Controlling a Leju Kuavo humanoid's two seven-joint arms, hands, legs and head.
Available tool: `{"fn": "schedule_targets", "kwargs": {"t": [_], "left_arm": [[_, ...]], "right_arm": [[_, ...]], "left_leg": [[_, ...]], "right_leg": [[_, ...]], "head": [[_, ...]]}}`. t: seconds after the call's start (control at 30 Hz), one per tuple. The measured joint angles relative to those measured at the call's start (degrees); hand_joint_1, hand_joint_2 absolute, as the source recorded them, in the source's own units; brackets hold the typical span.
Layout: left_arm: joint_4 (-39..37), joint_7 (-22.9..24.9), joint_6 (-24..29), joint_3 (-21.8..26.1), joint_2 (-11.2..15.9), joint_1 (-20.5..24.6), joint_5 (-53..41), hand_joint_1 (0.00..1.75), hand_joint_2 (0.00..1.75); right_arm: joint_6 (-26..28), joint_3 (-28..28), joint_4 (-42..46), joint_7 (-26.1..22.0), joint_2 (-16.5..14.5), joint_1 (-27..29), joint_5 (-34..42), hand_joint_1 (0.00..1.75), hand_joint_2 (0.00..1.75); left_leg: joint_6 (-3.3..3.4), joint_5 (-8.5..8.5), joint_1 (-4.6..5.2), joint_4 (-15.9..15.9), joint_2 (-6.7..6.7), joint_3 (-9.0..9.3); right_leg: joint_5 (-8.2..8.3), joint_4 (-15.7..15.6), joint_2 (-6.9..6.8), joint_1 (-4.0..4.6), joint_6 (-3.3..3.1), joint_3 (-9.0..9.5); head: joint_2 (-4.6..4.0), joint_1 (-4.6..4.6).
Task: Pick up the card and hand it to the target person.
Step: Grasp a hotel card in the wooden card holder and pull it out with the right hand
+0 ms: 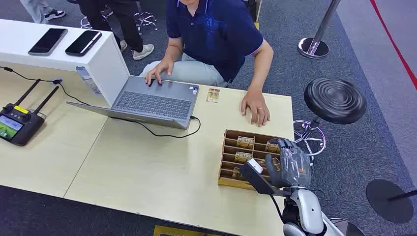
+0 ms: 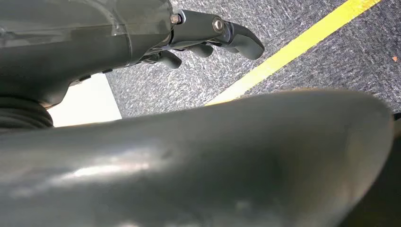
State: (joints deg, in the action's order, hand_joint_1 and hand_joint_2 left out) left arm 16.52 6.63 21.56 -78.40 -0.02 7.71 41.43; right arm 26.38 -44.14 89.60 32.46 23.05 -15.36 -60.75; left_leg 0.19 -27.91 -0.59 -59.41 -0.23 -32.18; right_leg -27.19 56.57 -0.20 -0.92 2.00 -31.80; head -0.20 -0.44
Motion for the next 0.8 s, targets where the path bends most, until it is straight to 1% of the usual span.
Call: {"fn": "schedule_targets", "kwargs": {"t": [0.17,0.43,0.6,0.8], "left_arm": [[0.00,0.13,0.01,0.00,-0.02,0.00,0.04,0.00,0.00],[0.00,0.20,0.05,0.00,-0.02,0.00,0.05,0.00,0.00],[0.00,0.04,0.08,0.00,-0.04,0.00,0.05,0.00,0.00],[-0.01,0.05,0.07,0.00,-0.16,0.00,0.05,0.00,0.00]], "right_arm": [[-1.11,0.23,0.01,0.66,0.63,0.97,-1.61,0.82,1.75],[-1.56,0.34,-0.16,0.07,0.91,2.07,-1.26,0.86,1.75],[-1.67,0.33,-0.58,-0.26,0.86,2.44,-1.10,0.83,1.75],[-1.79,0.31,-1.21,-0.29,0.79,2.66,-1.10,0.74,1.75]], "left_leg": [[0.00,0.00,0.00,0.00,0.00,-0.01],[0.00,0.00,0.00,0.00,0.00,-0.01],[0.00,0.00,0.00,0.00,0.00,-0.02],[0.00,0.00,0.00,0.01,0.00,-0.03]], "right_leg": [[0.00,0.00,-0.01,0.00,0.00,0.00],[0.00,0.00,-0.01,0.00,0.00,0.00],[0.00,0.00,-0.01,0.00,0.00,0.00],[0.00,0.00,-0.02,0.00,0.00,0.00]], "head": [[0.00,0.00],[0.00,0.00],[0.00,0.00],[0.00,0.01]]}}
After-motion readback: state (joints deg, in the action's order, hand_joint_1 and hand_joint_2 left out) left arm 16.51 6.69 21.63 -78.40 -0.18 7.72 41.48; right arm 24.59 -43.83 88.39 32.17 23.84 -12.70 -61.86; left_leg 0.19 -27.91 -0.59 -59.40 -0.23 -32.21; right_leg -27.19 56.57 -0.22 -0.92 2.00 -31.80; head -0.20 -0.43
